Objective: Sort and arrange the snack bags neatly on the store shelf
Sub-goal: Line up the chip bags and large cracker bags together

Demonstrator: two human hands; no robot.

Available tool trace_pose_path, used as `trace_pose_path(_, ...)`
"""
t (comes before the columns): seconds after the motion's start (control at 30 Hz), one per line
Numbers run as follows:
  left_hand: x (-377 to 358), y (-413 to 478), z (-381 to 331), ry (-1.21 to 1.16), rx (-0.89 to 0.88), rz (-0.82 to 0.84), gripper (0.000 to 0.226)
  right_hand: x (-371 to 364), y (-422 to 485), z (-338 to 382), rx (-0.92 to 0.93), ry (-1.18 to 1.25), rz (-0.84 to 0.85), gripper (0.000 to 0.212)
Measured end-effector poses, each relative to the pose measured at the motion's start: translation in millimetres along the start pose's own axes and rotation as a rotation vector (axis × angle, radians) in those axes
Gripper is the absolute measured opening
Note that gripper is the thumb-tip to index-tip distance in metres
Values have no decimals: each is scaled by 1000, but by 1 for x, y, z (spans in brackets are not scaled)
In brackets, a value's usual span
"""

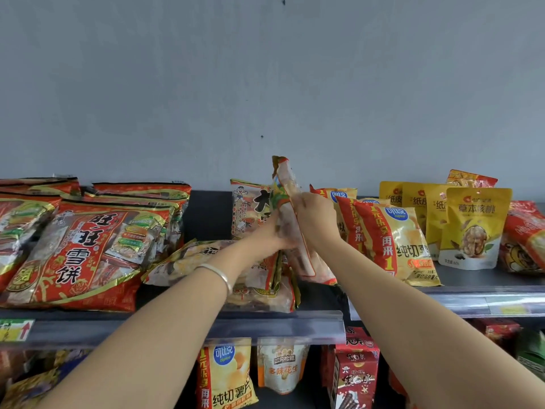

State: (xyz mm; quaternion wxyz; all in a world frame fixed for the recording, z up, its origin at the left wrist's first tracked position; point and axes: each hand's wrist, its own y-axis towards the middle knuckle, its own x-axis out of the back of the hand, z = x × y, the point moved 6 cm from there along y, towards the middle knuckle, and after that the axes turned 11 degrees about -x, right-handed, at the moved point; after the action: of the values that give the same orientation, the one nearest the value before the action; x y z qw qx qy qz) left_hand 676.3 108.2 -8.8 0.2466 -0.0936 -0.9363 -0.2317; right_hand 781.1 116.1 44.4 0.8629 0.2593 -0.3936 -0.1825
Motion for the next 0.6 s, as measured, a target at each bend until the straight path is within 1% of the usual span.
trace_pose_path(0.03,-4,6,2,-122,34,-21,95,0,2,3,-55,104,32,31)
trace_pose_path(0.07,-8,10,2,-258,54,-54,92,0,4,5,-125,227,74,36)
trace_pose_path(0.13,-5,17,3,-443,48,-163,74,-2,8,10,-247,457,184,48)
trace_pose_path(0.17,1,20,4,-501,44,-250,66,-4,9,11,-287,551,250,56)
trace_pose_path(0.2,8,20,5,-541,45,-338,69,-6,8,12,-313,638,316,61)
trace_pose_path(0.23,16,22,9,-543,64,-403,78,-8,7,13,-325,707,372,64)
trace_pose_path(0.27,24,23,13,-529,72,-460,81,-10,7,14,-320,751,413,63)
trace_pose_path(0.3,31,24,16,-526,70,-507,70,-11,8,15,-308,769,423,61)
trace_pose_path(0.33,37,24,19,-550,62,-543,55,-11,9,16,-299,774,399,58)
trace_pose_path(0.37,42,24,24,-594,65,-565,45,-11,12,15,-292,751,338,52)
trace_pose_path(0.4,47,23,28,-646,59,-570,43,-10,14,13,-287,683,251,47)
trace_pose_path(0.47,58,19,33,-692,15,-574,43,-10,22,4,-277,416,106,41)
trace_pose_path(0.5,64,17,38,-699,-8,-574,44,-13,24,-3,-289,302,91,42)
trace_pose_path(0.53,69,15,41,-715,-26,-575,46,-17,25,-10,-319,244,107,46)
trace_pose_path(0.6,77,12,49,-748,-48,-588,47,-29,25,-21,-437,274,177,57)
